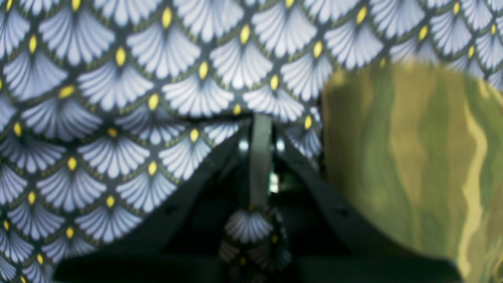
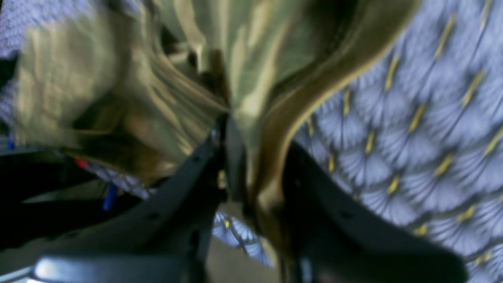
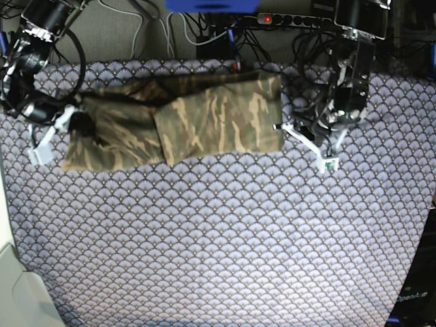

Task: Fold the T-shirt properly
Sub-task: 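Lift the strip's end with the right gripper and fold it toward the left gripper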

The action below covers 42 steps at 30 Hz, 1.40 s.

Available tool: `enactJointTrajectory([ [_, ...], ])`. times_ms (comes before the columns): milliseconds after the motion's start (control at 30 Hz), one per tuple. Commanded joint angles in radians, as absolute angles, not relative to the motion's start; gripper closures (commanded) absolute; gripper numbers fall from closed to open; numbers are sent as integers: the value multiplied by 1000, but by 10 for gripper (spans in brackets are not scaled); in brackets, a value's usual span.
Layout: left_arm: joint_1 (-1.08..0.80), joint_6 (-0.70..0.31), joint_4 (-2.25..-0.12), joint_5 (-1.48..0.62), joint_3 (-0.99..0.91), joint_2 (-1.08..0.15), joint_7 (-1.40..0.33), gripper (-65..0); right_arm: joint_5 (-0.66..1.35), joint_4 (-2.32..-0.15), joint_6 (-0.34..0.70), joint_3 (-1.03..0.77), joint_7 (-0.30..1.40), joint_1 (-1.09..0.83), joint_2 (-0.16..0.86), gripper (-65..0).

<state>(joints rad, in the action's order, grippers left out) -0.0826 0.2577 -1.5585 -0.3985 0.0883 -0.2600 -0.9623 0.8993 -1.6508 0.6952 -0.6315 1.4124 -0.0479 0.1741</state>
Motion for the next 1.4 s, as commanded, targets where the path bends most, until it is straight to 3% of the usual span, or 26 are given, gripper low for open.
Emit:
enactJointTrajectory([
  [0,-88,268,-1532,-387,96,-259,-1013,-5,944,-1712,698,-630,1396,-39,185,0],
  [233,-91,268,-1589,-387,96,-257,-1015,-5,1033,-1894,698,-568,1396,-58,148,0],
  [667,-85,268,-1626,-387,96,-153,-1024,-5,1033,-1894,698,-460,1396,-67,94,0],
  [1100,-71,268,-1641,-387,94,-162,-1024,-5,1033,-1891,698,-260,1396,-2,-13,0],
  [1367,-73,268,-1649,-387,94,-162,-1024,-5,1032,-1779,698,-111,1391,5,-7,0],
])
